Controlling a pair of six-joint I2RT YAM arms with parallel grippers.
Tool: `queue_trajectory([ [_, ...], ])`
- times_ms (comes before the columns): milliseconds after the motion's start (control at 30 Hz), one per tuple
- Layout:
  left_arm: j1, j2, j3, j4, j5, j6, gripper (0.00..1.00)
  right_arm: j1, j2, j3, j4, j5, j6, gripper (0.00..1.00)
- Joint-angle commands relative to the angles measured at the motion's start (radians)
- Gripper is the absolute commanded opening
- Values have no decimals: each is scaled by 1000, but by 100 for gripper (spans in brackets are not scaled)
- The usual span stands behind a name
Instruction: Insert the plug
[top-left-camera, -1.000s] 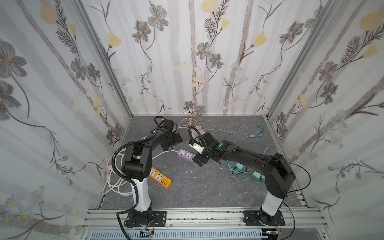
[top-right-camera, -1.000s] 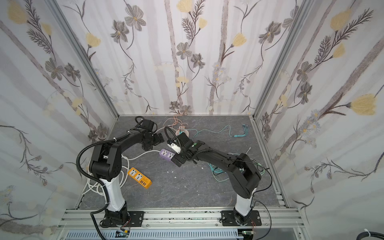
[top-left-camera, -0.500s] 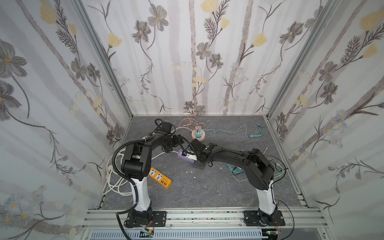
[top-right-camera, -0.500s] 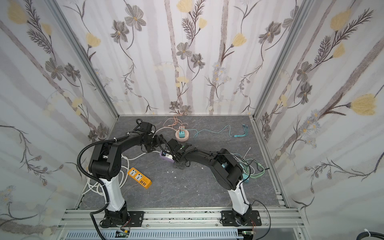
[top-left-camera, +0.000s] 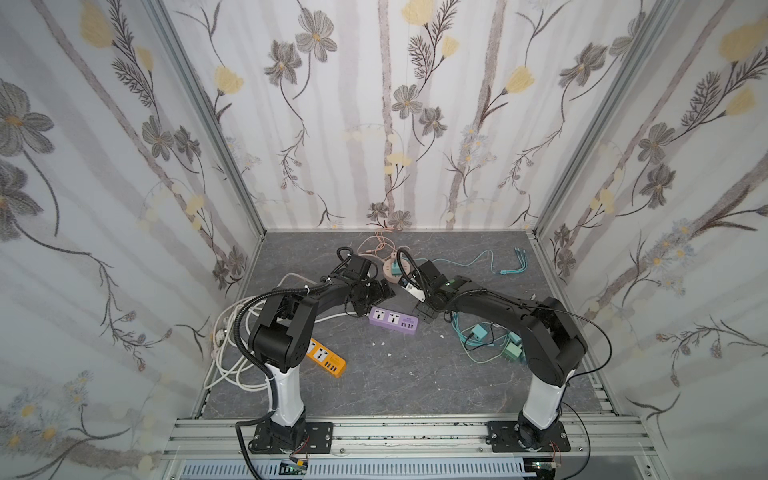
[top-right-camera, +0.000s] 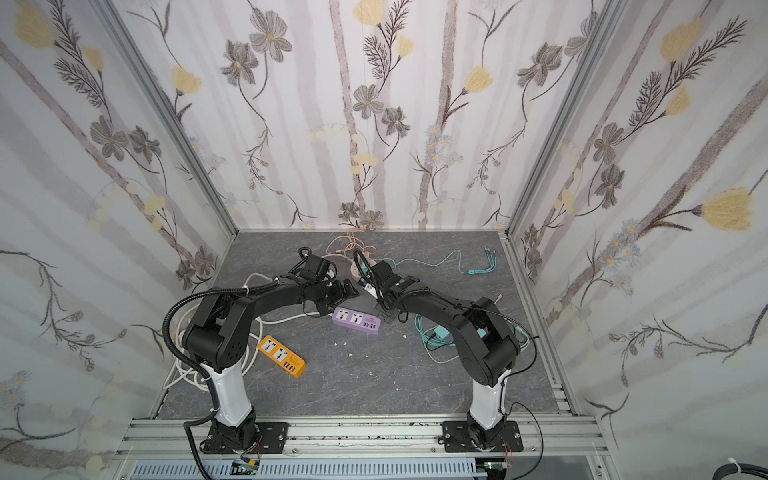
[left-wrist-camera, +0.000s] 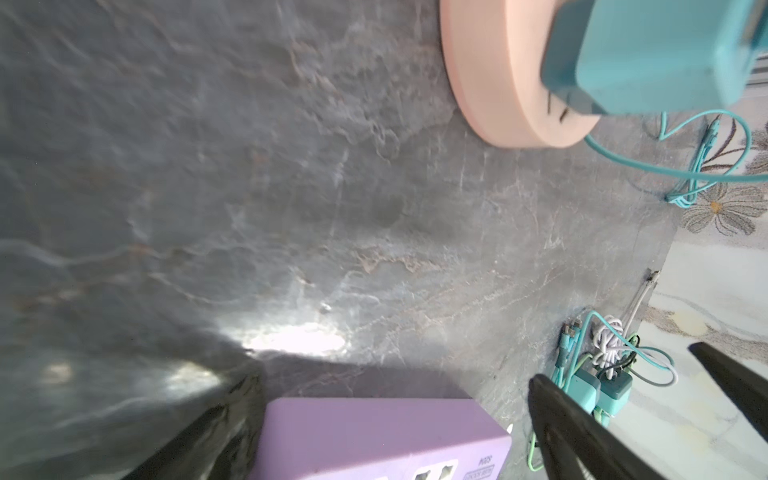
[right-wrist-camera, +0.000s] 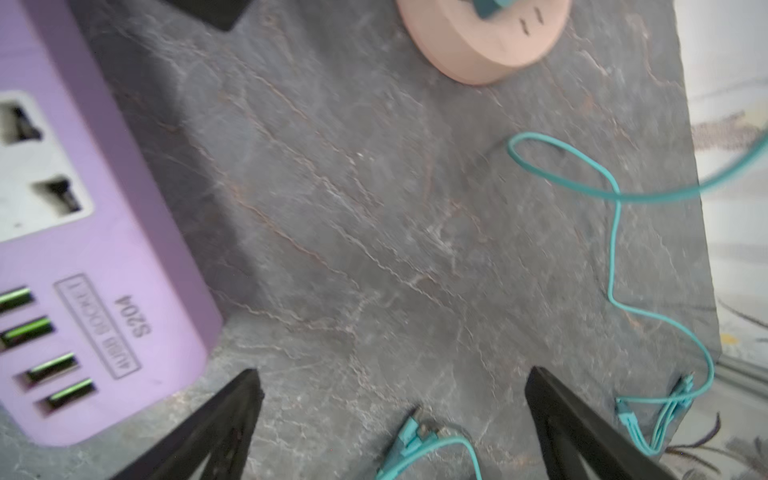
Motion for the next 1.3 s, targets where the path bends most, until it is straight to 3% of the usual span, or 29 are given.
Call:
queue_trajectory([
  [0,-23,-8,-17,-86,-34,-110,100,-57,-97,-63,29,-9,218,99],
  [67,-34,-25,-14,-87,-43,-106,100,-103,-173,-111,25,-15,351,99],
  [167,-44,-60,24,-175,-101,40,100,-164,-304,-196,27,-67,528,99],
  [267,-84,-113,92,-371,-306,204,100,-217,-454,-287,39,-74,679,99],
  [500,-191,-148,107,-555,-397,293,100,-395,-713,-454,65,-137,938,99],
  [700,-270,-160,101,-606,-296,294,100,-498,-836,-535,70,-105,1025,99],
  [1000,-297,-66,113,-523,-153,269,100,-537,-946,-605,44,-21,1138,99],
  [1267,-305,54,201,-472,-110,254,100,-686,-979,-688,96,-268,1132,99],
])
